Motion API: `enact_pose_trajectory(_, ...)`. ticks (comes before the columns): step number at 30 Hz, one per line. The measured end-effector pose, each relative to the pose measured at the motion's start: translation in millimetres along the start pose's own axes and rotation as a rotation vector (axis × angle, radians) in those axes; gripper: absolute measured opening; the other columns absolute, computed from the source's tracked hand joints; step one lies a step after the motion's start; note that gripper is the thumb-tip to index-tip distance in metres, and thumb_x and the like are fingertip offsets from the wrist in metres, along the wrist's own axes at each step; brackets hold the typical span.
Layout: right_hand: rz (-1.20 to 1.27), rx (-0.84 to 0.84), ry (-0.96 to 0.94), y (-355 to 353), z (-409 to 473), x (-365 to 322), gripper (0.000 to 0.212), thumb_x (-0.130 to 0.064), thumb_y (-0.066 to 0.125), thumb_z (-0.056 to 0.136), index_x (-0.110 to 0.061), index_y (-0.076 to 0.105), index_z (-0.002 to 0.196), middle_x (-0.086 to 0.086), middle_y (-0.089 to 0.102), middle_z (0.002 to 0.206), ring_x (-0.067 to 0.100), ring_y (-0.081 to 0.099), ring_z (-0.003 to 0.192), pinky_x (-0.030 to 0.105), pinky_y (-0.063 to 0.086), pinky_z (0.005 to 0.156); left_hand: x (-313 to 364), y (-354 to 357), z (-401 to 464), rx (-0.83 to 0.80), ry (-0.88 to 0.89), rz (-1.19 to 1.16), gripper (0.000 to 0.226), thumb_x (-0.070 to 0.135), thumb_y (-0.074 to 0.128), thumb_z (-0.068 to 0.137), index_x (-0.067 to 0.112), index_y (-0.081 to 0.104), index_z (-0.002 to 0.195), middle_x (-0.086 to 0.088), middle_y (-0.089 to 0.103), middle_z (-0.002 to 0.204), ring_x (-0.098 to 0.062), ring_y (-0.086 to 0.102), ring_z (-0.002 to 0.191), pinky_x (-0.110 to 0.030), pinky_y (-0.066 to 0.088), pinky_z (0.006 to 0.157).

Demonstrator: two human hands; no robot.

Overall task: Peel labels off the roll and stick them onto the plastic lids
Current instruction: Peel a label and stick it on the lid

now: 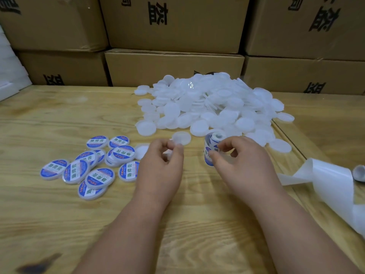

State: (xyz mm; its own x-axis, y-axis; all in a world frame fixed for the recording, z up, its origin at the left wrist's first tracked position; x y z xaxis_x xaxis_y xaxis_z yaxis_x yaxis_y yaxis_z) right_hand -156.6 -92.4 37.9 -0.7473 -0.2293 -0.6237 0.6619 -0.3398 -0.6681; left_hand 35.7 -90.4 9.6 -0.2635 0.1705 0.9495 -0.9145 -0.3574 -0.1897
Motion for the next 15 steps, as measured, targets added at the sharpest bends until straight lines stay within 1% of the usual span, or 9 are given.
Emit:
enact_pose_trajectory(1,-0.023,-0.038,0.009,2.9,-0.4,1.9,0.013,-0.043,0.074,0.085,-0.036,0.064,0.091,-0.024,0.058,0.090,0.000,0.052,0.087,0.006,0.034,0.070,3.0,-0.6,-1.6,0.009,-0.005,-0.118,0.002,0.047,0.049,0.085,0.047,0.051,0.085,0.010,0.069,0.085,-0.019,0.068,0.075,-0.025,0.045,0.061)
enact_pose_trajectory(3,-0.039,-0.071,0.017,5.9,-0.7,3.8,0.013,-0.045,0.074,0.085,-0.039,0.063,0.090,-0.026,0.061,0.089,-0.002,0.055,0.086,0.008,0.035,0.069,9.5,2.1,0.7,-0.015,0.042,-0.248,0.019,0.041,0.040,0.081,0.057,0.050,0.088,0.006,0.071,0.092,-0.018,0.067,0.071,-0.030,0.047,0.064)
enact_pose_trajectory(5,-0.039,-0.093,0.015,8.1,-0.7,4.3,0.014,-0.042,0.075,0.085,-0.042,0.061,0.087,-0.028,0.062,0.088,-0.008,0.055,0.086,0.010,0.039,0.069,13.0,8.1,4.9,-0.090,0.083,-0.304,0.029,0.046,0.038,0.075,0.058,0.053,0.098,-0.001,0.068,0.092,-0.019,0.062,0.064,-0.031,0.048,0.059)
enact_pose_trajectory(7,-0.037,-0.106,0.022,8.9,-0.5,6.3,0.012,-0.036,0.074,0.086,-0.039,0.063,0.088,-0.028,0.063,0.087,-0.012,0.055,0.083,0.008,0.038,0.068,13.3,16.0,7.7,-0.183,0.089,-0.320,0.029,0.050,0.039,0.074,0.054,0.059,0.095,-0.005,0.060,0.091,-0.019,0.057,0.060,-0.028,0.047,0.054)
enact_pose_trajectory(9,-0.033,-0.110,0.037,10.0,0.0,9.6,0.006,-0.031,0.071,0.087,-0.033,0.065,0.086,-0.024,0.064,0.080,-0.010,0.057,0.081,0.007,0.037,0.062,12.0,22.5,8.7,-0.251,0.057,-0.304,0.023,0.044,0.041,0.078,0.045,0.062,0.087,-0.004,0.059,0.086,-0.020,0.057,0.060,-0.029,0.045,0.053)
enact_pose_trajectory(10,-0.017,-0.109,0.049,10.7,0.3,11.3,0.006,-0.029,0.069,0.087,-0.029,0.065,0.082,-0.021,0.064,0.076,-0.008,0.057,0.079,0.009,0.038,0.057,10.3,24.2,8.9,-0.264,0.036,-0.282,0.020,0.039,0.041,0.081,0.041,0.061,0.084,-0.004,0.061,0.084,-0.021,0.058,0.060,-0.030,0.046,0.053)
enact_pose_trajectory(11,0.012,-0.110,0.066,11.6,0.1,12.8,0.009,-0.027,0.067,0.087,-0.026,0.064,0.078,-0.019,0.064,0.076,-0.005,0.058,0.075,0.011,0.039,0.054,9.1,25.0,8.9,-0.265,0.017,-0.250,0.016,0.036,0.044,0.084,0.039,0.060,0.082,-0.002,0.063,0.082,-0.021,0.061,0.062,-0.032,0.049,0.055)
enact_pose_trajectory(13,0.101,-0.114,0.111,14.2,0.1,15.1,0.013,-0.024,0.063,0.085,-0.021,0.062,0.073,-0.016,0.064,0.076,0.001,0.055,0.060,0.013,0.040,0.048,7.5,25.9,9.5,-0.265,0.028,-0.104,0.004,0.035,0.057,0.084,0.038,0.056,0.084,0.008,0.069,0.084,-0.016,0.065,0.067,-0.033,0.053,0.063)
enact_pose_trajectory(15,0.189,-0.108,0.150,15.6,0.1,16.1,0.012,-0.022,0.063,0.085,-0.019,0.063,0.073,-0.011,0.063,0.069,0.002,0.049,0.053,0.014,0.038,0.047,6.0,30.6,7.8,-0.325,0.063,-0.011,0.019,0.031,0.072,0.083,0.038,0.056,0.088,0.016,0.071,0.091,-0.006,0.067,0.071,-0.025,0.053,0.063)
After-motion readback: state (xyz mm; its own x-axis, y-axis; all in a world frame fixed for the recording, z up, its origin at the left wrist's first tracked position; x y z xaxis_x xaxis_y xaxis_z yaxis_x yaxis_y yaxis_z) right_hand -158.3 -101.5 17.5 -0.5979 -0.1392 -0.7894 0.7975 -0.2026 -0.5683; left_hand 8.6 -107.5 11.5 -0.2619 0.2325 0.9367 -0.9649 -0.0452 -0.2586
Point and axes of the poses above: each hand's wrist, its own z-axis towards the middle knuckle, its own y-axis out of the palm, x = y × z, the point moved 5 cm from there along z, towards the middle knuckle
